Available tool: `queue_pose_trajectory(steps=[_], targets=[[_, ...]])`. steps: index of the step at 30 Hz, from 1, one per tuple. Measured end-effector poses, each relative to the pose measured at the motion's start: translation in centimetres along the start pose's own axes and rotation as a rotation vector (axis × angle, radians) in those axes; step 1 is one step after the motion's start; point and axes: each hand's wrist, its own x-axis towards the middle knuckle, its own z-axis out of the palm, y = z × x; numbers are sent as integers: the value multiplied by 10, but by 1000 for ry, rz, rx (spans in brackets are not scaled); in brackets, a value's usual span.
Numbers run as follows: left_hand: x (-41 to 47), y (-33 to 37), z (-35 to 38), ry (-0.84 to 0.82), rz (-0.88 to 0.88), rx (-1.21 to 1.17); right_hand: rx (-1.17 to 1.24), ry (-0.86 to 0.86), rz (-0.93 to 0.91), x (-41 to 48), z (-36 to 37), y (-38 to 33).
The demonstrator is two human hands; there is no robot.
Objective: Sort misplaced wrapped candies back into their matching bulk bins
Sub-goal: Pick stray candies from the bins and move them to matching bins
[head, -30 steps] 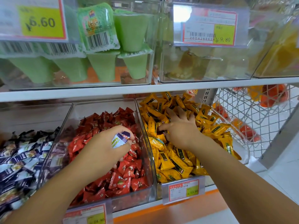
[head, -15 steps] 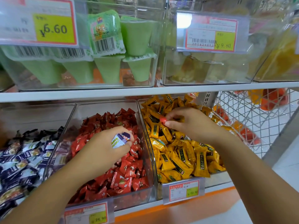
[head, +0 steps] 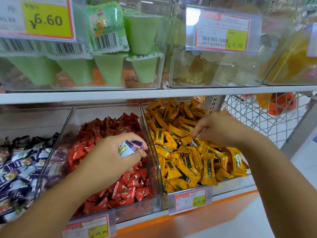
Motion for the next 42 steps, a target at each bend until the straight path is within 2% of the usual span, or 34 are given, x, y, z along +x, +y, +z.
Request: queue_pose_trajectory(steps=[3, 6, 8, 13, 18, 21, 27, 29, 33, 37, 39, 42], targets=[[6, 2, 7, 4, 16, -5, -90, -8, 11, -2, 17, 6], [13, 3, 13, 68, 64, 4, -374, 21, 30, 0, 38, 13], [16, 5, 16, 119, 82, -9, -410, 74, 20, 1, 45, 17], [16, 11, 26, 120, 86, -35, -188, 214, -15, -1, 51, 23], [19, 15, 30, 163, 90, -36, 239, 305, -38, -7, 32, 19], [22, 19, 35, 163, 84, -63, 451, 254, -118, -18, 21, 0], [28, 25, 46, 155, 98, -90, 674, 42, -224, -24, 25, -28], [30, 23, 44, 199, 75, -113, 596, 100, -162, -19, 22, -16], [31, 17, 40, 218, 9, -187, 176, 293, 6, -7, 27, 15], [31, 17, 37, 235, 7, -153, -130, 252, -27, 5, 55, 14], [30, 19, 36, 244, 18, -146, -186, 249, -45, 8, 59, 8], [29, 20, 34, 247, 21, -148, -76, 189, -83, 6, 52, 8]])
